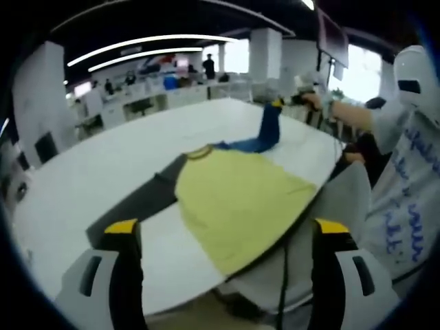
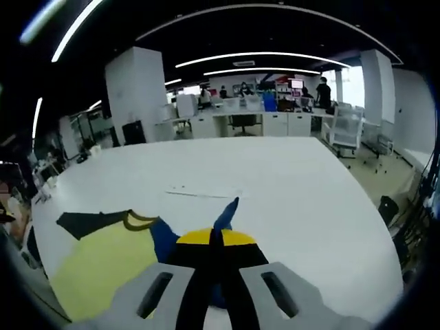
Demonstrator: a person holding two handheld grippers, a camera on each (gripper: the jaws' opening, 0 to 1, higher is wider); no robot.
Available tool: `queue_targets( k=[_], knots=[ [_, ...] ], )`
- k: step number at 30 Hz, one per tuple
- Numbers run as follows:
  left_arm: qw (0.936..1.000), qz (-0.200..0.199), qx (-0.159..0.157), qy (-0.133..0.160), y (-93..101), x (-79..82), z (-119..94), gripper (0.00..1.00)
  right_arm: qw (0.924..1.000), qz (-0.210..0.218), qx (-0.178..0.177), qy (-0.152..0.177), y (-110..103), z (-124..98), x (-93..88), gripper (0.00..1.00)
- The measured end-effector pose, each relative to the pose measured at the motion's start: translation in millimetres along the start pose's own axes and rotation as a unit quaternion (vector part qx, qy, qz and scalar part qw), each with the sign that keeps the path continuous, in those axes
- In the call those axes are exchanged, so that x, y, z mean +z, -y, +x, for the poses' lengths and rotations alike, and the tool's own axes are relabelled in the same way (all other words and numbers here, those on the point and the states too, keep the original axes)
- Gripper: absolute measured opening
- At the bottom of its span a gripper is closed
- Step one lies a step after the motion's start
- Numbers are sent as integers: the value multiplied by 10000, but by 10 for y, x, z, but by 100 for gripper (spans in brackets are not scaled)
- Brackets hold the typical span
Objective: Fold the garment on the visible template until the final outline fits inside the template.
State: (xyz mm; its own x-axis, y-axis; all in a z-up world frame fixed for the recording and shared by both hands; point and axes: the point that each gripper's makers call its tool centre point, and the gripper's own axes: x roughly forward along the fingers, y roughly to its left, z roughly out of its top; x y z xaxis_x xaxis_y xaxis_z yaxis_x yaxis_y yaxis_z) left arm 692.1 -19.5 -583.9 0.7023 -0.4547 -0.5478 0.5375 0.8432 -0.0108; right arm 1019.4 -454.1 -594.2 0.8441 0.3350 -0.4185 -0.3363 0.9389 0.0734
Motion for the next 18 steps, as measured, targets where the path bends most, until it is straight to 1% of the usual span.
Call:
queue_targets(
  k=[3, 6, 10, 12, 15, 18],
  knots=[
    [10000, -19, -20, 36, -25, -8, -23, 99, 9999, -52, 142, 53, -181, 39, 85, 3],
    [9999, -47, -51, 132, -39, 20, -33, 99, 9996, -83, 255, 49, -318, 94, 114, 3],
    [9999, -17, -21, 148, -77, 18, -52, 99, 9989, -149, 439, 79, -543, 173, 163, 3],
    [9998, -41, -16, 185, -94, 12, -75, 99, 9982, -199, 569, 49, -713, 231, 176, 3],
    [9996, -45, 45, 269, -128, 14, -113, 97, 9972, -258, 708, 31, -895, 310, 187, 3],
    [9996, -59, 39, 260, -151, -2, -141, 98, 9957, -299, 881, -11, -1092, 390, 175, 3]
  ],
)
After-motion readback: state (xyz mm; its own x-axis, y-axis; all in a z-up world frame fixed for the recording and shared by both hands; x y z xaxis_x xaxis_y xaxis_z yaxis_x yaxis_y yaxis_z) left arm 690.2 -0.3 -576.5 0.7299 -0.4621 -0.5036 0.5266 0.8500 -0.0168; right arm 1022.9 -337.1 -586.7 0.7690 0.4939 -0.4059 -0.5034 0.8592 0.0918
